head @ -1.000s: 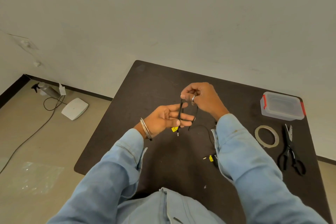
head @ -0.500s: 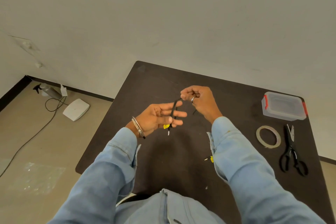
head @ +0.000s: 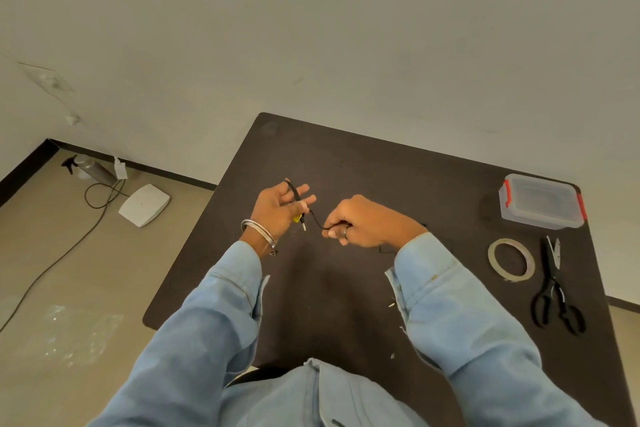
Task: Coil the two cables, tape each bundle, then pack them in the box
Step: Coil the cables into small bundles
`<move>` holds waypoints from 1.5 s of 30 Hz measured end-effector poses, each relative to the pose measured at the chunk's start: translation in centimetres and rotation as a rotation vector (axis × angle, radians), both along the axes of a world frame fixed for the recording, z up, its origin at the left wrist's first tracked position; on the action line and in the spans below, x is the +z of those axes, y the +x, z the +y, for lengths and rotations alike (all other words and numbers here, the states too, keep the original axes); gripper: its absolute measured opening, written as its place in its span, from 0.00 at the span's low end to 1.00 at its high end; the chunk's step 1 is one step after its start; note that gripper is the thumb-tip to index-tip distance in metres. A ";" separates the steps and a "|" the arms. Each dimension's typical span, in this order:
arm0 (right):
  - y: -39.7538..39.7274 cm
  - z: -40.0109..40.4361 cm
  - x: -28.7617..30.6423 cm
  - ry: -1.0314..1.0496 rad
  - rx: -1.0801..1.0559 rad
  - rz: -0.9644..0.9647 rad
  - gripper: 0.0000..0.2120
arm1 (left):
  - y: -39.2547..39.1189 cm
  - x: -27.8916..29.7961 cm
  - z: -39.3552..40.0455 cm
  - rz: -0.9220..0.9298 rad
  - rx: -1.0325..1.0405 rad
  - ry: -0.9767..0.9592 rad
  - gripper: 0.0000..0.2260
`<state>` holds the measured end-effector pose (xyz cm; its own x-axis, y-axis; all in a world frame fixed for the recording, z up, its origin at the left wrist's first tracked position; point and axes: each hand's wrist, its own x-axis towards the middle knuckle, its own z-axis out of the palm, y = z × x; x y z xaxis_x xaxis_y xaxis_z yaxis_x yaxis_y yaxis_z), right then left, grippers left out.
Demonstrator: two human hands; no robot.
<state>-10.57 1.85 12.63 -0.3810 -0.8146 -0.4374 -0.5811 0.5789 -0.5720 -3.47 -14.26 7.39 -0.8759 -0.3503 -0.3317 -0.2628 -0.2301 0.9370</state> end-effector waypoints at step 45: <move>-3.0 1.4 1.1 -0.482 -0.334 0.096 0.04 | 0.4 0.3 2.1 0.248 -0.665 0.020 0.20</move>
